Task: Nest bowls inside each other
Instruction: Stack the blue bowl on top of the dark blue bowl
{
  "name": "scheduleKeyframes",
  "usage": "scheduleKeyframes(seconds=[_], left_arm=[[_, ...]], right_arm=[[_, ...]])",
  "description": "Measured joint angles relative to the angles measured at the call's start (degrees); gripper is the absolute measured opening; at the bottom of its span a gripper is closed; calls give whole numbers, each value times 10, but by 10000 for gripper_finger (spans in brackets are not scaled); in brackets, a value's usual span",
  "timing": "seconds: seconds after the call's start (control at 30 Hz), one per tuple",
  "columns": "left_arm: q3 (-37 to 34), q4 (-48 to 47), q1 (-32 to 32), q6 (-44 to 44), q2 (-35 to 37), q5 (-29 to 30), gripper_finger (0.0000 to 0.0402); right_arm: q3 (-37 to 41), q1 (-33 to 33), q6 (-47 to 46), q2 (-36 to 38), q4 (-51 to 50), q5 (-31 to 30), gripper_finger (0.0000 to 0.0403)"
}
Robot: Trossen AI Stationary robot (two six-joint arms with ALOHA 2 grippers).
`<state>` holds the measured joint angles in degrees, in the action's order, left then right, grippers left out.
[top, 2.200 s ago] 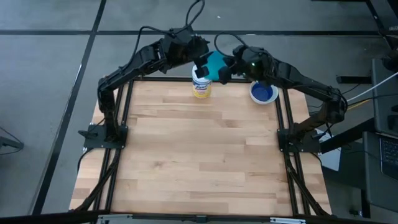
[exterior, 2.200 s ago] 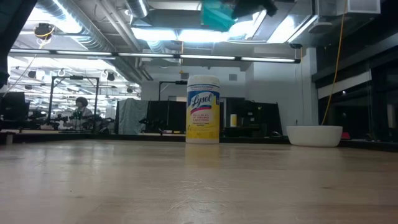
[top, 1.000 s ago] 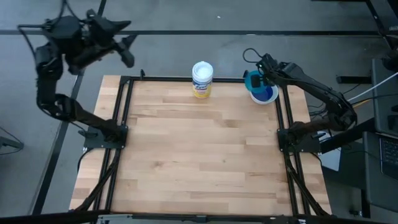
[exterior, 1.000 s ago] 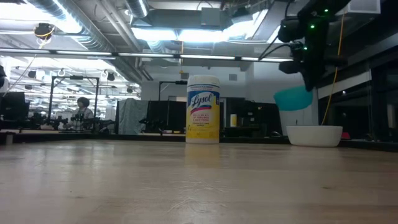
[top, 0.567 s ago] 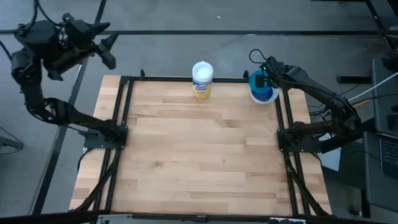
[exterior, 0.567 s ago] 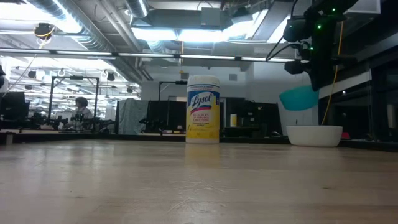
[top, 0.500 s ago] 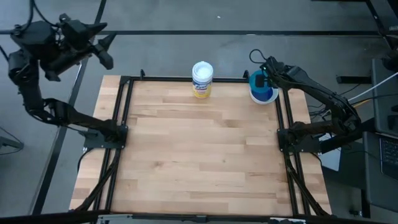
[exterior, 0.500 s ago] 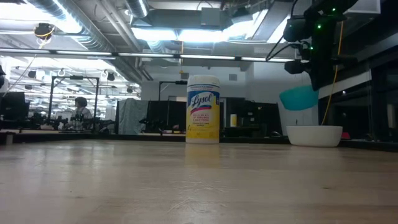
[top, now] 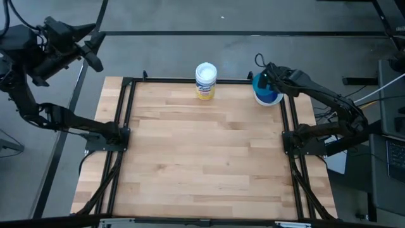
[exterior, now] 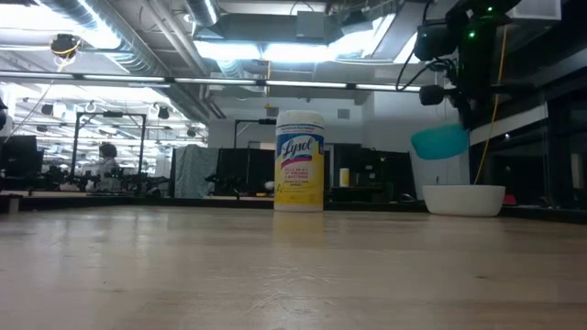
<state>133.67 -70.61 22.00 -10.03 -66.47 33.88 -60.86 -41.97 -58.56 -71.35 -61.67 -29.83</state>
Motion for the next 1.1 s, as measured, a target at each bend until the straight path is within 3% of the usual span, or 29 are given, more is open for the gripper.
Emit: scheduleKeyframes(seconds=[0.5,0.83,1.1], left_arm=[[0,0,0,-1,1,-33,178],[0,-3,0,-11,2,-51,178],[0,-4,0,-11,2,-50,178]], right_arm=[[0,80,-262,2,-159,-53,1],[0,79,-296,2,-164,-59,6],[0,79,-304,2,-164,-74,67]])
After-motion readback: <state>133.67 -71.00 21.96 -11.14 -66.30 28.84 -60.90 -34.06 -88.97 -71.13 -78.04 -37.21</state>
